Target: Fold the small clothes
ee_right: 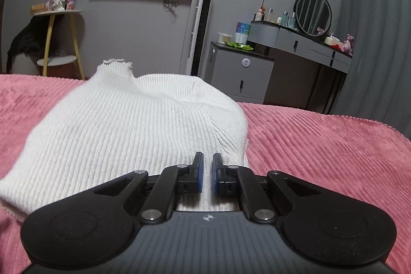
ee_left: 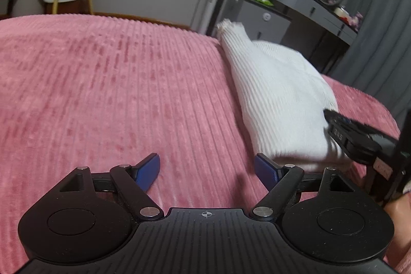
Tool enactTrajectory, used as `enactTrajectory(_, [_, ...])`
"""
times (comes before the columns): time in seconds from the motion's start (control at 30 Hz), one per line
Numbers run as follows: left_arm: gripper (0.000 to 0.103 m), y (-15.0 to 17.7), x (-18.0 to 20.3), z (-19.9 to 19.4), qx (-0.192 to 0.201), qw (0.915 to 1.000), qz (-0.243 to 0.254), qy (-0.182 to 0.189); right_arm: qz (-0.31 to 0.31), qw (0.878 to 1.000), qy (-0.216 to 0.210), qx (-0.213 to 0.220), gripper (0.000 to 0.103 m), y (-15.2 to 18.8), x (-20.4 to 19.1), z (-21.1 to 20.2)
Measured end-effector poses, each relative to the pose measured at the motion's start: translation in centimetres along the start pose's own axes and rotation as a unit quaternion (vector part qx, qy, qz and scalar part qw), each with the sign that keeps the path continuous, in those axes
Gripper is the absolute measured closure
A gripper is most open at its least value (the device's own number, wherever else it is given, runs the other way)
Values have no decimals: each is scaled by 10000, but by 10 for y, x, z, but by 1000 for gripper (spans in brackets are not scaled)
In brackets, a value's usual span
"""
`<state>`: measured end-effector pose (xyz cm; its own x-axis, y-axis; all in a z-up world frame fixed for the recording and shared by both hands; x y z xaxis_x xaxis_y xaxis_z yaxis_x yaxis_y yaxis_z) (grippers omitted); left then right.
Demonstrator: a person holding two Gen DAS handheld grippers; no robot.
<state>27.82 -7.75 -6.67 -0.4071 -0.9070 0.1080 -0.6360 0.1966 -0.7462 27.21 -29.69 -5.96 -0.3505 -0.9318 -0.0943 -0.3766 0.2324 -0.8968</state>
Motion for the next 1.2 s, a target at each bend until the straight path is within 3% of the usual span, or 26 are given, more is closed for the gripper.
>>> enactTrajectory(0.13, [13,-22,9,-10,167,9995,112,-232,550,9982,-242,-67,98,-14,7,-4])
enactTrajectory(0.27, [9,-51,35,2,300,9981,475,-247,590,9978,-299,55,93,-25,5,-4])
enactTrajectory(0.33, [9,-60,46,16,262,9974,624,-244,606,9977,-315,5,87,-25,6,-1])
enactTrajectory(0.5, [10,-68,61,49,40,9946,994,-294,705,9967,-388,-78,86,-26,13,2])
enactTrajectory(0.57, [10,-67,59,56,-47,9953,931,-242,806,9960,-391,-62,83,-28,17,2])
enactTrajectory(0.67, [10,-66,54,62,-122,9975,690,-121,752,9966,-325,-81,65,-28,18,4])
enactTrajectory(1.07, [7,-65,38,70,-289,9985,456,135,791,9961,-253,-312,64,-18,26,18])
enactTrajectory(1.2, [8,-77,27,58,-145,9982,579,10,1156,9923,-281,-341,59,-25,37,17])
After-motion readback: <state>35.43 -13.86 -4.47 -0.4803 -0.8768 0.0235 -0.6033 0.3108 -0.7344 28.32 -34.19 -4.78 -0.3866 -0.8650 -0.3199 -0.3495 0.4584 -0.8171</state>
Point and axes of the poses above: each gripper's, at about its wrist camera, not at the fingertips, and z roughly the way its jaws point, x to its right, y to its underside, the point moved 5 cm from there along z, roughly the way its jaws point, and after that the axes turned 14 degrees about z, right-handed, at the moved point
